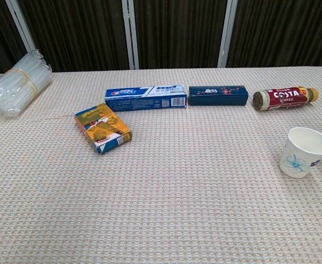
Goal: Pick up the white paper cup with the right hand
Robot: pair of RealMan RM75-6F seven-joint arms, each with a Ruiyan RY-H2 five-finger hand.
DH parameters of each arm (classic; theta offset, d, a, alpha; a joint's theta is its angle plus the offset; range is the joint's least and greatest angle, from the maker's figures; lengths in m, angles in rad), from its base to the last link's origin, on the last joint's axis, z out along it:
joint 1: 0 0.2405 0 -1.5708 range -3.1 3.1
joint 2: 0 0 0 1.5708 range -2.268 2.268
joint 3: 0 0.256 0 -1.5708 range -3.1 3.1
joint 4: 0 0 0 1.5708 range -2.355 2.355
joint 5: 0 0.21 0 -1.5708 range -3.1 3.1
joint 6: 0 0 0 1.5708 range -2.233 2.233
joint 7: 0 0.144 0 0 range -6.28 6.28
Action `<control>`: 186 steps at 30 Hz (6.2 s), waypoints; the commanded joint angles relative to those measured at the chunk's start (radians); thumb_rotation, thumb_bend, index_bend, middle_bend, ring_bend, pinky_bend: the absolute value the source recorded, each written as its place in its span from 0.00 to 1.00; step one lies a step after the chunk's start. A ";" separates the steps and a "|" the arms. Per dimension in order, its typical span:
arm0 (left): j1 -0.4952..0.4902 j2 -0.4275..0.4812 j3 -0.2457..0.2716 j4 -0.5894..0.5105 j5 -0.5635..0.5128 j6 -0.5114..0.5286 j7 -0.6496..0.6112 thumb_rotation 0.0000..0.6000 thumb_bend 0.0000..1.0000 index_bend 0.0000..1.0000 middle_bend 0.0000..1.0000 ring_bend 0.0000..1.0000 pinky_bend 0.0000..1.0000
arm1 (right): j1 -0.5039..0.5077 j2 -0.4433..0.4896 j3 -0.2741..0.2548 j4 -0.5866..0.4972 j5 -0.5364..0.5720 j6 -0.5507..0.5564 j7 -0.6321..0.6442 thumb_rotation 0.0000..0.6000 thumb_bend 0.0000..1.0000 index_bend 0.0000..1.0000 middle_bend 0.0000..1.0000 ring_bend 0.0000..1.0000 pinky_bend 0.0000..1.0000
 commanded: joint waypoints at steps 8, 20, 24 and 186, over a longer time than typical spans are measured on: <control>0.002 -0.002 0.002 0.005 0.005 0.006 -0.005 1.00 0.00 0.00 0.00 0.00 0.00 | -0.003 0.005 -0.001 -0.015 -0.001 -0.002 -0.001 1.00 0.08 0.03 0.00 0.00 0.00; 0.001 -0.001 0.001 0.004 -0.003 0.001 -0.005 1.00 0.00 0.00 0.00 0.00 0.00 | 0.042 0.071 -0.019 -0.177 0.133 -0.143 -0.077 1.00 0.08 0.06 0.00 0.00 0.00; 0.002 0.000 0.002 0.002 -0.002 0.003 -0.002 1.00 0.00 0.00 0.00 0.00 0.00 | 0.083 0.057 -0.009 -0.172 0.202 -0.191 -0.107 1.00 0.08 0.07 0.00 0.00 0.00; 0.001 -0.003 0.003 0.003 -0.006 0.005 -0.001 1.00 0.00 0.00 0.00 0.00 0.00 | 0.042 -0.533 0.194 0.423 0.319 -0.267 0.582 1.00 0.18 0.15 0.00 0.00 0.00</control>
